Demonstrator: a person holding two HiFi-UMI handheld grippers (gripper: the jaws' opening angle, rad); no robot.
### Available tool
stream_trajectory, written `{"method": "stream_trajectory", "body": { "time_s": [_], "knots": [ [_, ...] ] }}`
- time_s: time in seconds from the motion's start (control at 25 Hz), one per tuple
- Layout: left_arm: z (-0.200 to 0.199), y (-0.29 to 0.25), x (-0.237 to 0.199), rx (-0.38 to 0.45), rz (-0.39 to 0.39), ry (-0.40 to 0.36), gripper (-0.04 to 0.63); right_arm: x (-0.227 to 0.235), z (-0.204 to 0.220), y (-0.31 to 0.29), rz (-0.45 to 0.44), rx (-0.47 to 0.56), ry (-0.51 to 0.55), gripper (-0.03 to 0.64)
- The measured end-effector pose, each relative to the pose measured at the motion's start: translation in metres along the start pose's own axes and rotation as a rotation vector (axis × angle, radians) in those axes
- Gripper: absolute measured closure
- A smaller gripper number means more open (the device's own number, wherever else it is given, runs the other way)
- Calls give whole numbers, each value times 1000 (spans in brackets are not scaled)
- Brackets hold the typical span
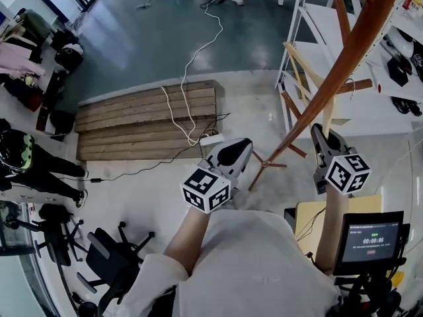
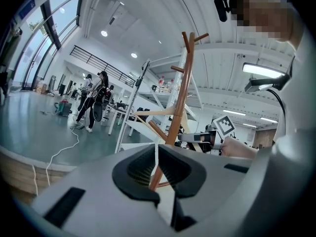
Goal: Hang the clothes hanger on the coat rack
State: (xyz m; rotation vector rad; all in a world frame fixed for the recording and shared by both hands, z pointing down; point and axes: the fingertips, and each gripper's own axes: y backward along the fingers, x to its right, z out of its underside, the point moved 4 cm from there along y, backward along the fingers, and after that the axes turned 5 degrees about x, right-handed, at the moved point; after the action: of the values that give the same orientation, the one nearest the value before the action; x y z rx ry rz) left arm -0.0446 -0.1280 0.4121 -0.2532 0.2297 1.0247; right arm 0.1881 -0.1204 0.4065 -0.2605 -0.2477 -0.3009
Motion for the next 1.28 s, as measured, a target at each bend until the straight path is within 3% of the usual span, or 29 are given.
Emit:
{"method": "stream_trajectory", "body": {
  "time_s": [0.6,1.2,1.28],
  "knots": [
    [4,21,-11,-3,-49,24,588,-9,11,-8,12,-26,13,606],
    [7,22,-13,-4,-42,30,588,-8,14,-6,6,-37,51,600],
    [7,21,-12,-2,-37,29,588,-8,15,-5,12,-41,64,571]
  ]
}}
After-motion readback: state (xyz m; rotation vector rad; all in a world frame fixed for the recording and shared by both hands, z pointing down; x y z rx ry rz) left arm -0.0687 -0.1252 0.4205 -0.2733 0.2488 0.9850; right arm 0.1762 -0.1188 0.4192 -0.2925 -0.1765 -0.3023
